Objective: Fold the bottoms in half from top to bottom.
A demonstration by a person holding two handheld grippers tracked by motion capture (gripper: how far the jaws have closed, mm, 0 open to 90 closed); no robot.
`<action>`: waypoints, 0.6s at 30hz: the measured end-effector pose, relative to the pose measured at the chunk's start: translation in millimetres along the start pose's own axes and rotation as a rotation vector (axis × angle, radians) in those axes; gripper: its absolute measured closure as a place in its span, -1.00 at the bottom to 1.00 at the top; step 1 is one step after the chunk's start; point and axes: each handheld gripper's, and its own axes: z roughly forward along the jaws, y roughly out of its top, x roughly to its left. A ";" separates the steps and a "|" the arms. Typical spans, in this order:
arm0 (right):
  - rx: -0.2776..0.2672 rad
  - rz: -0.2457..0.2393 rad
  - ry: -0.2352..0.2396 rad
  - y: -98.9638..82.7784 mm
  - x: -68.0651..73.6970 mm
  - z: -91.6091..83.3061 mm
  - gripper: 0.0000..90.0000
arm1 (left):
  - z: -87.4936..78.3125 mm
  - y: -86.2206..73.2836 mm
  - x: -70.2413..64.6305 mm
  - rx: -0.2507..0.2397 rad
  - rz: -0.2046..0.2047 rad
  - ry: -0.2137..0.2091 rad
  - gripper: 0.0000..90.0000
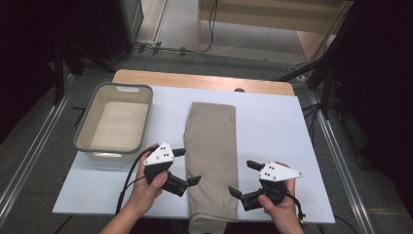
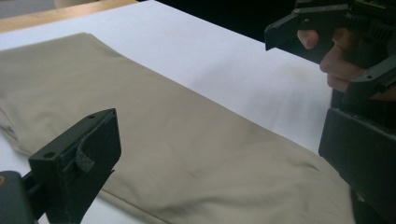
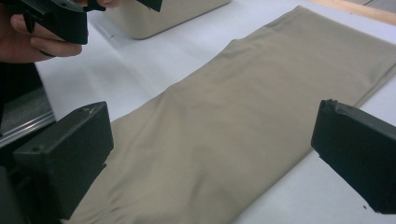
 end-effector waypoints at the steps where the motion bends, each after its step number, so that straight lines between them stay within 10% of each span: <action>1: 0.001 0.006 0.002 2.2 -3.6 2.1 -1.00 | 1.4 2.3 3.5 -0.003 0.000 0.003 -1.00; 18: 0.021 0.036 -0.032 42.8 -71.6 43.3 -1.00 | 45.1 35.5 74.5 0.002 -0.036 0.042 -1.00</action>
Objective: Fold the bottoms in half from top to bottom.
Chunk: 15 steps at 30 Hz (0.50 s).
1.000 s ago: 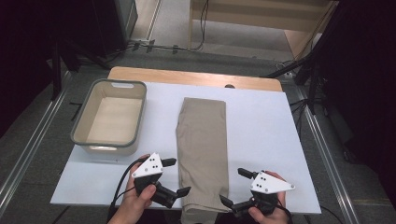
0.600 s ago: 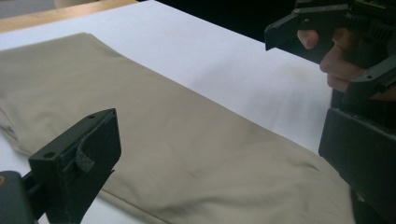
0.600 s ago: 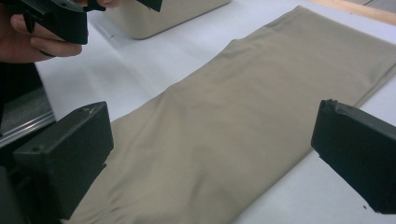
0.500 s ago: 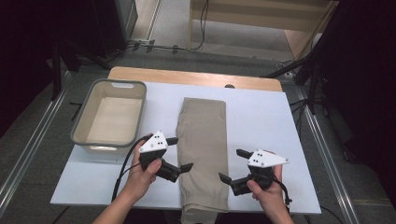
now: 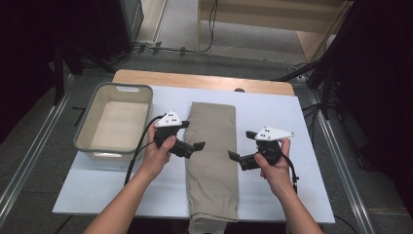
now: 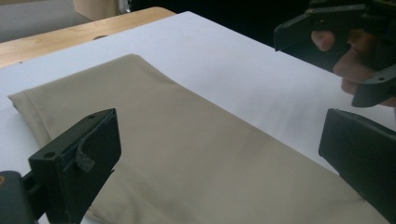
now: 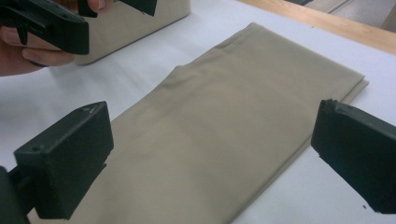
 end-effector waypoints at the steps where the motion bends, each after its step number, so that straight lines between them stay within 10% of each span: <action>1: -0.001 -0.003 -0.002 3.0 -3.5 3.2 -1.00 | 2.9 2.1 4.1 0.001 -0.002 0.000 -1.00; 15: 0.031 0.046 -0.008 37.6 -59.4 52.0 -1.00 | 30.6 27.7 60.1 0.009 -0.079 0.042 -1.00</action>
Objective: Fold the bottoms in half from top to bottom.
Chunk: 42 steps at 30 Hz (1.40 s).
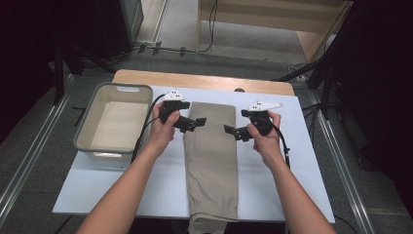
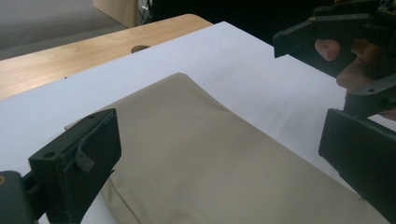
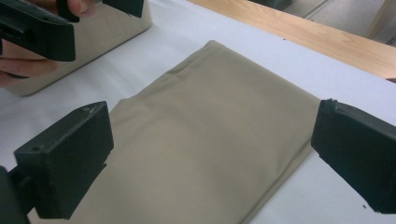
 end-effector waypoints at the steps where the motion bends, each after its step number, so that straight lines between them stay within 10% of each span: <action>1: 0.005 0.008 -0.001 1.6 -5.0 2.9 -1.00 | 2.8 0.7 3.3 0.002 -0.011 -0.002 -1.00; 18: 0.089 0.148 -0.079 6.6 -60.9 50.6 -0.73 | 51.7 -0.6 50.8 0.160 -0.112 0.165 -0.70; 35: 0.210 0.136 -0.182 -4.7 -80.6 90.6 -0.33 | 72.0 -13.7 72.2 0.204 -0.154 0.263 -0.03; 42: 0.199 0.082 -0.124 -3.5 -69.4 97.2 0.51 | 73.9 -13.9 69.5 0.225 -0.136 0.228 0.66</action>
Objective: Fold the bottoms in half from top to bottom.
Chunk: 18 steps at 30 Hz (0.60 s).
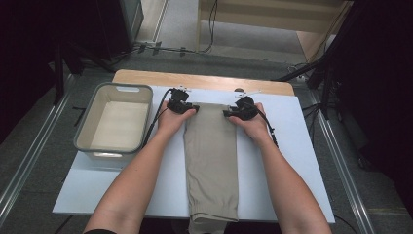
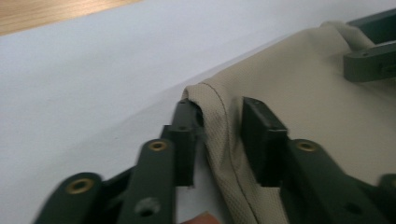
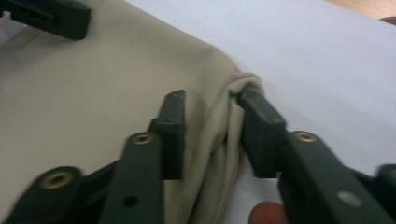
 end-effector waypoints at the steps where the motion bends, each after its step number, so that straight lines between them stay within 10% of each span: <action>1: 0.004 0.008 0.012 0.6 0.5 -0.1 0.69 | -0.5 0.4 -0.7 -0.005 -0.002 0.000 0.78; 18: -0.161 -0.001 -0.095 62.0 -5.6 -44.6 0.83 | -38.3 75.1 -5.0 -0.174 0.078 0.053 0.96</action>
